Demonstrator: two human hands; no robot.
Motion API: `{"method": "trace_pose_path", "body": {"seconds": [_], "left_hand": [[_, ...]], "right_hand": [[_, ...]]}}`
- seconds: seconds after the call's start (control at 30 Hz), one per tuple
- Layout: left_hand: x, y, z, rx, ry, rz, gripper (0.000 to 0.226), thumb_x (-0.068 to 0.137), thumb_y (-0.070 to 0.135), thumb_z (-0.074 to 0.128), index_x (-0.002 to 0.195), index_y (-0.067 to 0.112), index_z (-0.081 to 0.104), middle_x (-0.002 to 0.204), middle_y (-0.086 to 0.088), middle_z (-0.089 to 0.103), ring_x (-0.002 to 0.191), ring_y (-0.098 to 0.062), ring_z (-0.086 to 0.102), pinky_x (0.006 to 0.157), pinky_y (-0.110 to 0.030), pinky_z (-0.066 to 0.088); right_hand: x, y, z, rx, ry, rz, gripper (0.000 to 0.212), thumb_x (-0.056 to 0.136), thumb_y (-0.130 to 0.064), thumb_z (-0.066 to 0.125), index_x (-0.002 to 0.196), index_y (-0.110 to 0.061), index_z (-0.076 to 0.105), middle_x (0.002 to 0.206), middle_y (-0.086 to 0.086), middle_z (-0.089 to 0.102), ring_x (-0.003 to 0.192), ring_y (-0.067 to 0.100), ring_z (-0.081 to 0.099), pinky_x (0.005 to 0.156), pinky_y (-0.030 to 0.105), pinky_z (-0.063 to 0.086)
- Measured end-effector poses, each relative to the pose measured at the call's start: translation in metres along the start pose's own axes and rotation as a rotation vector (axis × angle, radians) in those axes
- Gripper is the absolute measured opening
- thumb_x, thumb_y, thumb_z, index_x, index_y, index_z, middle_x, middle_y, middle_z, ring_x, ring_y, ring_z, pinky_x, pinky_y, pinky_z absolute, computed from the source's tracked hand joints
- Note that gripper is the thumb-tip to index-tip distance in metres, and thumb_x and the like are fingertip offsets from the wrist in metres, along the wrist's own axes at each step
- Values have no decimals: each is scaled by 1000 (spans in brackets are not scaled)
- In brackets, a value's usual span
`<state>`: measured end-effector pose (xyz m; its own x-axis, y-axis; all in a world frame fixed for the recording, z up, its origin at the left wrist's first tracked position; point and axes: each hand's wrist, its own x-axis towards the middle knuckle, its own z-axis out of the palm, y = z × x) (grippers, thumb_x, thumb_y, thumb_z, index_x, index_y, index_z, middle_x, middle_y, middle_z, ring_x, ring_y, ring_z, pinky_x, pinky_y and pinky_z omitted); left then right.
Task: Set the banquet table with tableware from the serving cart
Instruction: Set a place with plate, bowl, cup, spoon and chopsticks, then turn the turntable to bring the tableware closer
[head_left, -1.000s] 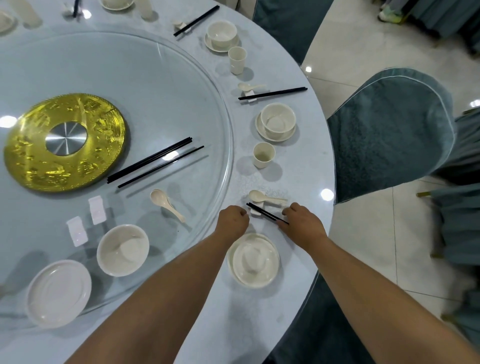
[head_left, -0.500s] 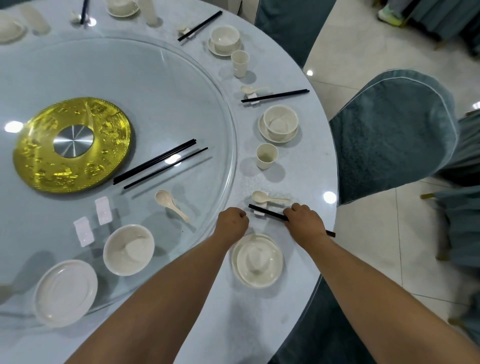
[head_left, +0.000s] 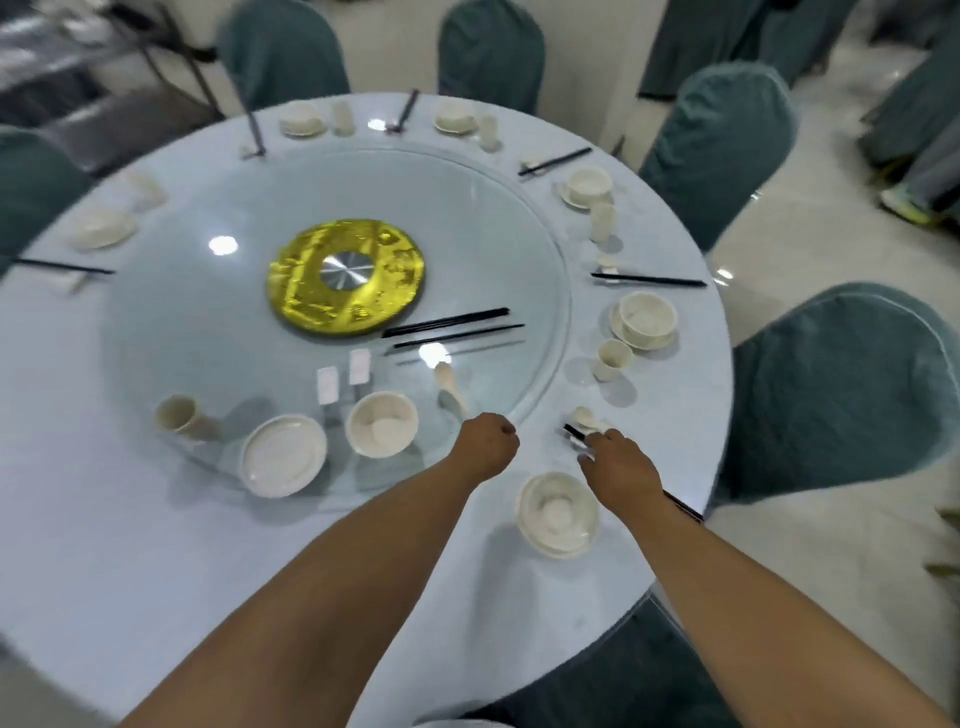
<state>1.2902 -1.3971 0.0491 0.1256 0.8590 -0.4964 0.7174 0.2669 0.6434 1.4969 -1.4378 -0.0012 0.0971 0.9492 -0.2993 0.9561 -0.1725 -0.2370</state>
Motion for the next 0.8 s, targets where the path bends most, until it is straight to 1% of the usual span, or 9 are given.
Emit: {"method": "trace_pose_path", "body": {"seconds": [0.1, 0.2, 0.33, 0.43, 0.57, 0.63, 0.67, 0.73, 0.8], "left_hand": [[-42, -21, -22, -3, 74, -39, 27, 94, 18, 50, 106, 5, 70, 107, -12, 70, 103, -28, 64, 90, -35, 53], [-80, -48, -37, -37, 128, -62, 27, 92, 17, 52, 108, 4, 70, 111, -13, 69, 108, -29, 62, 97, -39, 51], [-126, -95, -51, -59, 200, -114, 24, 89, 15, 51, 96, 2, 71, 101, -14, 71, 101, -28, 65, 88, -36, 54], [-158, -127, -56, -111, 224, -151, 25, 91, 16, 53, 104, 5, 71, 107, -12, 71, 104, -27, 65, 92, -35, 53], [-227, -186, -58, -191, 274, -186, 20, 91, 17, 54, 98, 7, 69, 111, -12, 70, 103, -27, 66, 93, -39, 54], [-262, -215, -58, -194, 277, -198, 25, 92, 19, 53, 109, 8, 69, 115, -9, 68, 109, -26, 64, 95, -37, 53], [-282, -231, -59, -186, 278, -202, 25, 93, 20, 52, 109, 10, 69, 112, -8, 67, 110, -25, 64, 96, -37, 53], [-323, -262, -59, -161, 281, -203, 14, 93, 20, 50, 96, 18, 63, 99, -7, 65, 107, -27, 65, 95, -37, 53], [-366, -291, -60, -108, 311, -226, 16, 93, 20, 49, 97, 23, 64, 104, -7, 68, 107, -26, 64, 93, -32, 50]], "right_hand": [[-17, -36, 2, 37, 6, -93, 36, 100, -35, 48, 133, -23, 55, 134, 1, 55, 123, 20, 53, 97, 32, 44], [-36, -64, 10, 11, -8, -163, 36, 100, -37, 46, 133, -26, 54, 134, -3, 53, 122, 17, 54, 96, 30, 43], [-67, -99, 25, 3, -24, -245, 37, 100, -38, 45, 134, -25, 53, 134, -1, 52, 122, 20, 52, 99, 31, 42], [-91, -119, 35, -23, -27, -283, 37, 100, -38, 46, 134, -24, 53, 132, 1, 53, 121, 21, 53, 98, 32, 43], [-145, -153, 56, -51, -25, -337, 37, 100, -37, 47, 131, -21, 56, 129, 4, 55, 118, 23, 55, 96, 32, 44], [-174, -167, 68, -41, -41, -339, 37, 100, -36, 46, 132, -20, 56, 130, 4, 56, 119, 23, 55, 96, 32, 44], [-191, -176, 75, -34, -41, -346, 38, 100, -36, 46, 133, -19, 56, 130, 5, 56, 118, 23, 56, 95, 32, 45], [-229, -192, 90, -32, -47, -372, 39, 101, -35, 45, 134, -18, 55, 131, 5, 57, 116, 22, 58, 92, 31, 46], [-267, -208, 104, -35, -66, -398, 39, 101, -35, 45, 135, -17, 55, 131, 5, 57, 114, 22, 58, 90, 31, 47]]}}
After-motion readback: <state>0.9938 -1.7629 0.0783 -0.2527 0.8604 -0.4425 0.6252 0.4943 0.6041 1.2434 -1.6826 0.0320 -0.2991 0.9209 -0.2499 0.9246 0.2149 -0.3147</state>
